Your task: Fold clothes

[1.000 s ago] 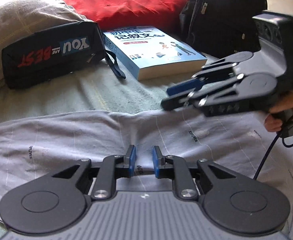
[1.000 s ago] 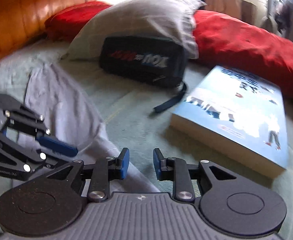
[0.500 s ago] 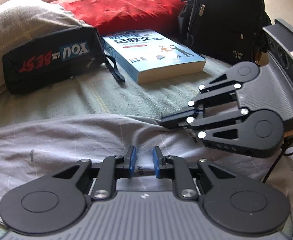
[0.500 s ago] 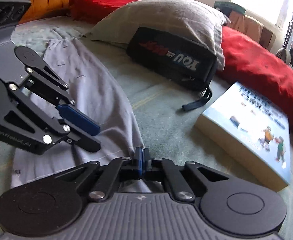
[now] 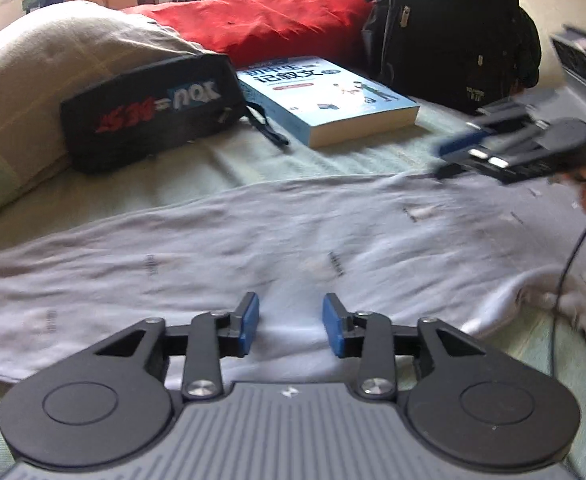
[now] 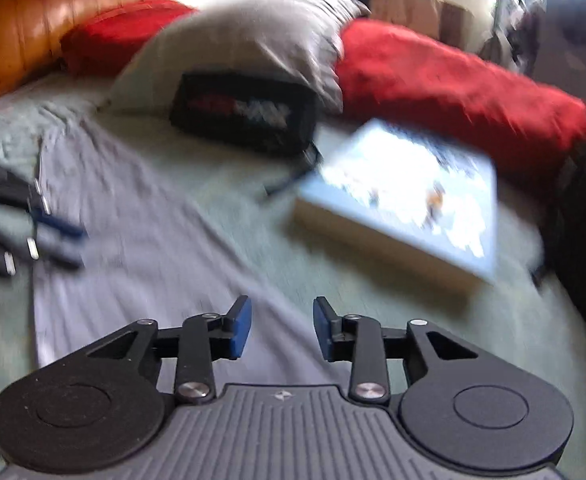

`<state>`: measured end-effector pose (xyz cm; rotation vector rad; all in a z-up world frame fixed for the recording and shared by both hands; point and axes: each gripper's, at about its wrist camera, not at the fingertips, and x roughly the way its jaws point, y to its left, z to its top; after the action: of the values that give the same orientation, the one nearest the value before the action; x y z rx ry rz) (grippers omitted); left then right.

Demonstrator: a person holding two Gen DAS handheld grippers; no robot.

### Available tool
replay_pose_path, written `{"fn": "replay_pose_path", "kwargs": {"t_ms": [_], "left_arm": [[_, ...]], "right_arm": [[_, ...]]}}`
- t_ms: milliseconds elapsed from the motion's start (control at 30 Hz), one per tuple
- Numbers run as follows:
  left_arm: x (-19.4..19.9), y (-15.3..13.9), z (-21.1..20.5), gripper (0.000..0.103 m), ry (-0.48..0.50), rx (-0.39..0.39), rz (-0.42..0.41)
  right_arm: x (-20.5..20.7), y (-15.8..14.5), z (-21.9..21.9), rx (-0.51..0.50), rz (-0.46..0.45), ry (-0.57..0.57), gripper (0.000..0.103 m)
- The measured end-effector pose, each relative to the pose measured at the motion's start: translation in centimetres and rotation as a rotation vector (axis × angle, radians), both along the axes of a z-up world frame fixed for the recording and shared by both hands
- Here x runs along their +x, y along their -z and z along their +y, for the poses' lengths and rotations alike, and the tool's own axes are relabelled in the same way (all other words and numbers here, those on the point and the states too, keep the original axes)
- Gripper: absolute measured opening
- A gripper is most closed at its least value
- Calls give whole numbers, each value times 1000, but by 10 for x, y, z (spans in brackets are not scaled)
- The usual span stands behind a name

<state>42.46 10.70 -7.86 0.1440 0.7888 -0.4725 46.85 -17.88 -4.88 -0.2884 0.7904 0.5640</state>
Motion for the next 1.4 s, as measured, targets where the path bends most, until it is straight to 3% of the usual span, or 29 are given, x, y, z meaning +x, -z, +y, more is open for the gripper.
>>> {"fn": "replay_pose_path", "kwargs": {"t_ms": [100,200,267,367,433,500,667,700,733,800,900,1067,1100,1133,1300,1400], "left_arm": [[9,0,13,43,-84,19,-14],[24,10,20,47,-170,48,9],[30,11,22,47,-214,76,-15],[34,2,21,40,-266,107,-2],[24,-10,11,41,-228,116,-5],[10,-19,-3,50,-174,123,-28],[-19,-25,-51,51,-65,189,-62],[-23,-25,-59,51,-55,192,-62],[-25,-25,-65,51,-51,185,-56],[-31,-25,-72,51,-54,157,-42],[-35,-25,-80,51,-59,127,-37],[-35,-17,-86,51,-62,76,-15],[-34,-14,-87,51,-61,78,-12],[-33,-11,-87,51,-69,82,-9],[-27,0,-82,59,-109,83,9],[-28,-3,-82,56,-129,60,2]], "right_arm": [[-6,12,-28,4,66,74,45],[6,23,-40,-5,10,179,47],[19,26,-42,-17,-23,248,61],[27,20,-48,32,16,307,63],[13,6,-52,58,39,292,64],[-11,-11,-55,68,44,251,66],[-88,-40,-48,98,73,110,66],[-104,-42,-44,111,70,70,61],[-122,-42,-37,117,59,13,48],[-148,-34,-17,73,20,-71,35],[-165,-17,11,4,-18,-126,35],[-153,5,32,-10,-17,-120,31],[-150,9,35,-23,-24,-116,12],[-150,12,35,-34,-24,-119,7],[-164,10,20,-14,4,-225,7],[-163,1,8,46,43,-194,12]]}}
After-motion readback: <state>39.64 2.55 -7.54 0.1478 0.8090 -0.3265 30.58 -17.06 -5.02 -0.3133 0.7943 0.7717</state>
